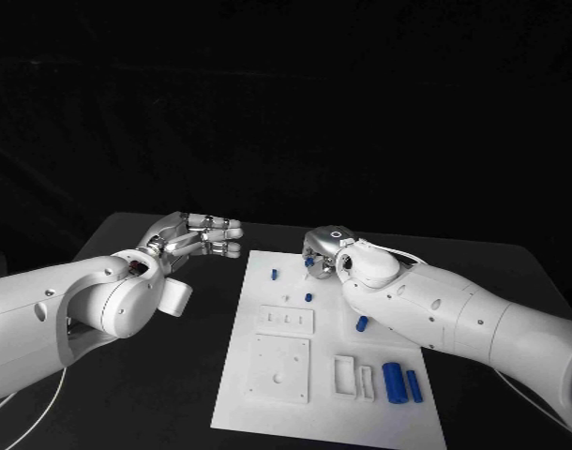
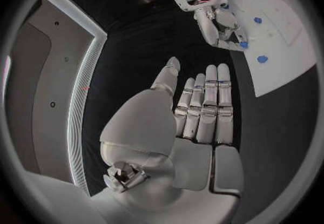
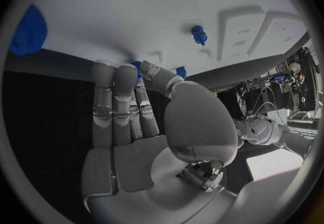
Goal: Assemble the parts on the task board
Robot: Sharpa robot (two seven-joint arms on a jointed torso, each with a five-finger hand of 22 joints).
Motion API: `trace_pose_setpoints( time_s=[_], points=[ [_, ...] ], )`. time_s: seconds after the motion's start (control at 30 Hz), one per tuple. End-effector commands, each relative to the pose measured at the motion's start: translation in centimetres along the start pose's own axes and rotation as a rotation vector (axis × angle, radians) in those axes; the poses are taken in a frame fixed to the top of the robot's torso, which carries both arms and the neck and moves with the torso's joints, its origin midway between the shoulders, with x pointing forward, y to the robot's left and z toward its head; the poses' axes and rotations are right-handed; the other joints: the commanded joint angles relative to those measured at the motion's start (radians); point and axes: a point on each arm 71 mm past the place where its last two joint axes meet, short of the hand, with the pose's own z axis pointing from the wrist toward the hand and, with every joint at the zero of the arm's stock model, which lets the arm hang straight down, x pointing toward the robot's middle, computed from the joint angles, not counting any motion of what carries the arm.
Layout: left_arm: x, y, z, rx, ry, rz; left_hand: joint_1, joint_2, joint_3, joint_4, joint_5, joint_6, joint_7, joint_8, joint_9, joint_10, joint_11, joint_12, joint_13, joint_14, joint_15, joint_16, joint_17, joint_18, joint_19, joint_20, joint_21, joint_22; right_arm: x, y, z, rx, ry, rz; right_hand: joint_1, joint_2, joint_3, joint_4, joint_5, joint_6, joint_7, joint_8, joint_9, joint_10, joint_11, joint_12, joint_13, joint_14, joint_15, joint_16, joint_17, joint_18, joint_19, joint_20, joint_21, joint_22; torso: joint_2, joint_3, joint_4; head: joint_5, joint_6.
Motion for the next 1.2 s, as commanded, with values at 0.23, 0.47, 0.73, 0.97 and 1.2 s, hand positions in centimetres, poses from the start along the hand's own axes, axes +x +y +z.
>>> trace_pose_setpoints(
  time_s=[0.23, 0.47, 0.73, 0.97, 1.2],
  points=[
    [0.1, -0.3, 0.1, 0.008, 0.008, 0.003, -0.001, 0.001, 0.004, -0.005, -0.004, -0.004, 0.001, 0.003, 0.002, -0.008, -0.001, 0.003, 0.001, -0.004, 0.002, -0.003, 0.001, -0.015, -0.006, 0.0, 0.006, -0.001, 0.3, 0.1, 0.0, -0.013, 0.02, 0.009, 0.004, -0.011, 0.005, 0.007, -0.001, -0.015, 0.001, 0.004, 0.0, -0.009, 0.002, 0.003, -0.001, 0.0, 0.008, -0.004, -0.004, 0.01, 0.023, 0.009, -0.016, -0.002, 0.0, -0.0021, -0.001, 0.001, 0.0],
    [0.0, -0.3, 0.1, 0.007, 0.006, 0.004, -0.001, 0.0, 0.003, -0.004, -0.004, -0.004, 0.001, 0.003, 0.002, -0.009, 0.0, 0.003, 0.001, -0.005, 0.002, -0.003, 0.0, -0.015, -0.008, 0.0, 0.008, -0.003, 0.2, -0.2, -0.1, -0.006, 0.001, 0.026, 0.022, -0.037, -0.089, 0.015, -0.015, -0.093, -0.008, 0.004, -0.003, -0.139, 0.03, 0.007, 0.0, -0.003, 0.022, -0.013, -0.014, 0.026, 0.026, 0.019, -0.074, -0.025, 0.001, -0.0015, -0.0025, 0.002, 0.004],
    [-0.3, -0.3, 0.1, 0.005, -0.002, 0.008, 0.004, -0.002, 0.005, -0.006, -0.003, -0.005, 0.001, 0.002, 0.001, -0.011, 0.0, 0.003, 0.001, -0.007, 0.002, -0.003, 0.0, -0.015, -0.009, 0.0, 0.008, -0.004, -0.5, -1.0, -0.9, -0.003, -0.039, 0.053, 0.082, -0.069, -0.207, 0.096, -0.012, -0.183, -0.028, 0.002, -0.005, -0.252, 0.042, 0.001, -0.004, -0.005, 0.022, -0.017, -0.021, 0.047, 0.037, 0.024, -0.126, -0.059, 0.001, -0.001, -0.0065, -0.002, 0.009],
    [-0.9, -0.4, 0.0, 0.009, -0.013, 0.012, 0.003, -0.004, 0.004, -0.006, -0.003, -0.005, 0.002, 0.003, 0.002, -0.012, 0.001, 0.003, 0.001, -0.009, 0.003, -0.003, 0.0, -0.015, -0.011, 0.001, 0.007, -0.005, -2.5, -4.0, -2.4, 0.048, -0.08, 0.093, 0.091, -0.078, -0.219, 0.109, -0.026, -0.211, -0.027, 0.001, -0.006, -0.189, 0.037, 0.003, -0.002, -0.005, 0.019, -0.018, -0.022, 0.044, 0.038, 0.021, -0.125, -0.066, 0.002, 0.0021, -0.0191, -0.004, 0.02],
    [-1.3, -0.4, -0.2, 0.012, -0.016, 0.013, 0.005, -0.001, 0.006, -0.007, -0.001, 0.0, -0.001, 0.003, 0.001, -0.005, -0.003, 0.003, 0.001, -0.011, 0.003, -0.003, 0.0, -0.016, -0.014, 0.001, 0.007, -0.006, -4.5, -9.5, -4.4, 0.155, -0.079, 0.149, 0.057, -0.06, -0.251, 0.09, -0.026, -0.063, -0.016, 0.004, 0.002, 0.205, -0.086, 0.219, 0.113, 0.003, -0.062, -0.005, -0.004, -0.026, 0.042, -0.054, -0.025, -0.017, 0.006, 0.0103, -0.0341, -0.004, 0.032]
  ],
)
